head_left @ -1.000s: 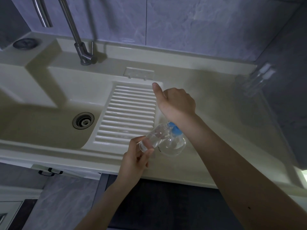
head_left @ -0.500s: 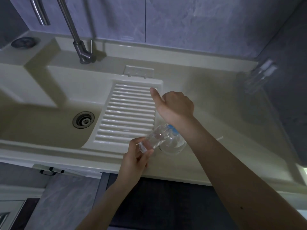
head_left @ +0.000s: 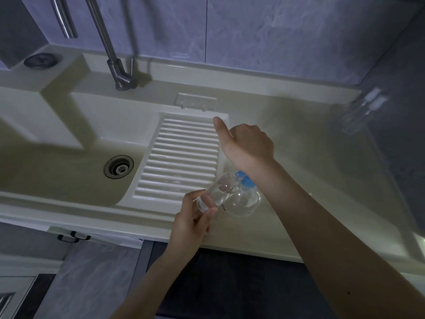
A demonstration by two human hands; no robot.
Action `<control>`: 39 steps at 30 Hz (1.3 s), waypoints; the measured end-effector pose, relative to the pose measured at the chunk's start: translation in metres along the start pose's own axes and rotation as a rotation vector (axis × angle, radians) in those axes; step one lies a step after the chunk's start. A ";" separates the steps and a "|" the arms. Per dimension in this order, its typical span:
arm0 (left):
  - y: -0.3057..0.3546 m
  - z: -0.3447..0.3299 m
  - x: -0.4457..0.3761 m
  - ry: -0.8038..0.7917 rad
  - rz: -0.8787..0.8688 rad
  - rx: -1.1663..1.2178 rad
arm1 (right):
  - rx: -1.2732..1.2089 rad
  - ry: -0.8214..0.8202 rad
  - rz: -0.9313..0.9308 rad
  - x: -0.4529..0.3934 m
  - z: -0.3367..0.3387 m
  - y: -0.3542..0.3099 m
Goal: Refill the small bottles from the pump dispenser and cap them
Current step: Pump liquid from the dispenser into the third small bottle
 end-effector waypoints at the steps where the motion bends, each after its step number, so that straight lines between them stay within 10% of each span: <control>1: -0.001 -0.001 -0.001 -0.001 0.003 -0.005 | 0.010 0.007 0.005 -0.001 -0.001 0.000; 39: -0.009 0.009 0.000 0.006 -0.011 -0.073 | 0.026 -0.009 0.041 0.004 -0.013 0.001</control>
Point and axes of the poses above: each hand's wrist, its own x-axis away from the middle knuckle, its own z-axis out of the back of the hand, y = z × x, the point moved 6 cm from there along -x, towards the middle knuckle, and after that the axes turned 15 degrees about y, right-handed, at the moved point
